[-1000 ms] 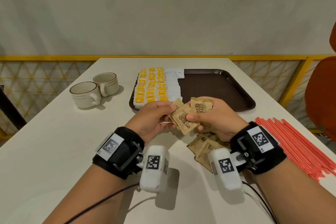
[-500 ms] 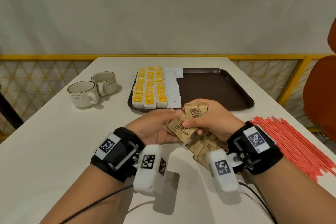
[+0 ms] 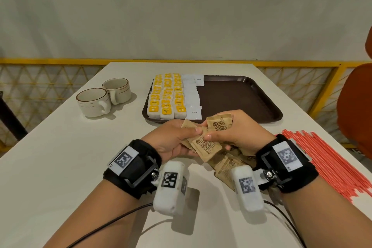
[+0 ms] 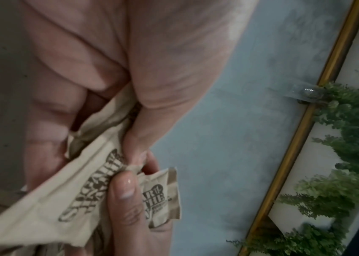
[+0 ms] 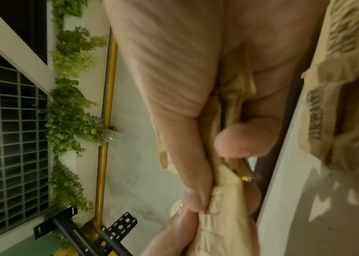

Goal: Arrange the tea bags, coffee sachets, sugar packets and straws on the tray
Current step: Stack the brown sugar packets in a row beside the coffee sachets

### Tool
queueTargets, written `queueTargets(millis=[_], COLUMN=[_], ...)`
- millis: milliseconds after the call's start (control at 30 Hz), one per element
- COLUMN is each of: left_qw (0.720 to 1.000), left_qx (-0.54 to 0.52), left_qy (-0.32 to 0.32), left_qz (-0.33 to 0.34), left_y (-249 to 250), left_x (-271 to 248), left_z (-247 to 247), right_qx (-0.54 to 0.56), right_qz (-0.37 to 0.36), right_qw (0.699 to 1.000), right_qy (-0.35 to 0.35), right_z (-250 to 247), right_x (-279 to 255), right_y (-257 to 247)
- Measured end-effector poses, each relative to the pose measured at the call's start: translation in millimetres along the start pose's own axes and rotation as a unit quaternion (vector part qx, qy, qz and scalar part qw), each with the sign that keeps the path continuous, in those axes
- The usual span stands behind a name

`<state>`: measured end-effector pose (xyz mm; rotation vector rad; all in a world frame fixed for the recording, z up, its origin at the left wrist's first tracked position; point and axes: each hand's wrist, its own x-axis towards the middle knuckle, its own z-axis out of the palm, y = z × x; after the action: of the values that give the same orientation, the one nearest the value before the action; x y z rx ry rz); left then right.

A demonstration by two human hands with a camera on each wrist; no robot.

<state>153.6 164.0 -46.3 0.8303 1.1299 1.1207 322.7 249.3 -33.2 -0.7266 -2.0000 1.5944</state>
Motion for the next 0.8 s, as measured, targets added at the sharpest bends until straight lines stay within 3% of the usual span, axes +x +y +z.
queueTargets(millis=[100, 167, 233, 300, 467, 567, 700, 800], left_qw=[0.996, 0.988, 0.981, 0.98, 0.978, 0.982, 0.997, 0.998], left_qx=[-0.068, -0.128, -0.182, -0.194, -0.186, -0.177, -0.061, -0.041], left_qy=[0.053, 0.077, 0.058, 0.023, 0.042, 0.026, 0.003, -0.034], left_qz=[0.022, 0.032, 0.027, 0.03, 0.082, 0.066, 0.037, 0.018], left_y=[1.9, 3.6, 4.0, 1.8, -5.2, -2.9, -2.4, -2.6], left_x=[3.7, 5.1, 4.4, 4.9, 10.8, 8.4, 2.2, -1.1], left_z=[-0.1, 2.4, 8.8, 16.3, 16.6, 10.5, 6.7, 7.6], right_qx=[0.043, 0.131, 0.225, 0.273, 0.195, 0.165, 0.106, 0.056], right_qz=[0.007, 0.013, 0.031, 0.042, 0.051, 0.046, 0.012, 0.003], right_qw=[0.998, 0.984, 0.956, 0.938, 0.962, 0.975, 0.986, 0.995], right_qy=[0.044, 0.117, 0.185, 0.21, 0.186, 0.142, 0.131, 0.086], right_z=[-2.6, -1.1, 4.1, 11.9, 15.2, 10.6, 4.1, 2.7], right_x=[-1.3, 1.9, 5.8, 8.1, 9.1, 6.9, 3.3, 1.6], right_y=[-3.9, -5.4, -4.7, -1.9, 2.8, 1.0, -0.5, -1.2])
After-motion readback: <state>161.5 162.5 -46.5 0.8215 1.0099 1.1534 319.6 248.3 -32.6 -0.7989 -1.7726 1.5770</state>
